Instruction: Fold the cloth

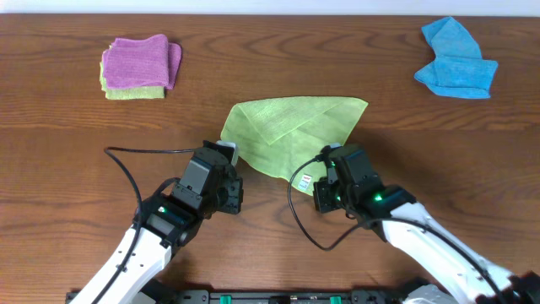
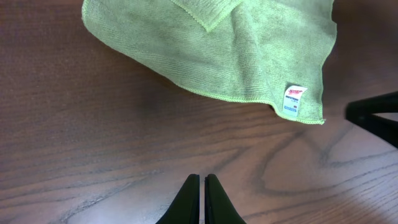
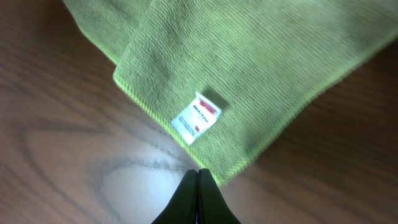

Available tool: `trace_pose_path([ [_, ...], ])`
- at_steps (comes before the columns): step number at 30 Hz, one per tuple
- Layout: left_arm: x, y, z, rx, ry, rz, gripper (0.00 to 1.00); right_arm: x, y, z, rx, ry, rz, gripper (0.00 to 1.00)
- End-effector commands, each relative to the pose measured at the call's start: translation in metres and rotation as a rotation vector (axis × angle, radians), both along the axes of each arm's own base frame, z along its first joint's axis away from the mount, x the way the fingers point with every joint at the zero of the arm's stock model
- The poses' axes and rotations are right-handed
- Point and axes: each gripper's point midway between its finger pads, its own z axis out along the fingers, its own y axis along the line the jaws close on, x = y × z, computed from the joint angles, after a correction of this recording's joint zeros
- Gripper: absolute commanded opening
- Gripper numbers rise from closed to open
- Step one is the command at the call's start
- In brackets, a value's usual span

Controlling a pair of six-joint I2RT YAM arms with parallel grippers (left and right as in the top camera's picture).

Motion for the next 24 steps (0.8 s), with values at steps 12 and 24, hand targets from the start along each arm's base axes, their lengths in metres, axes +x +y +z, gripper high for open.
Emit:
trace_pose_path([
  [12,-0.001,0.000,-0.002,-0.004,0.008,0.006,0.06,0.008,0.008,-0.041,-0.020,0.053,0.013,0.02],
  [24,-0.001,0.000,-0.002,-0.012,0.015,0.018,0.06,-0.004,-0.019,-0.079,-0.173,0.147,-0.043,0.02],
])
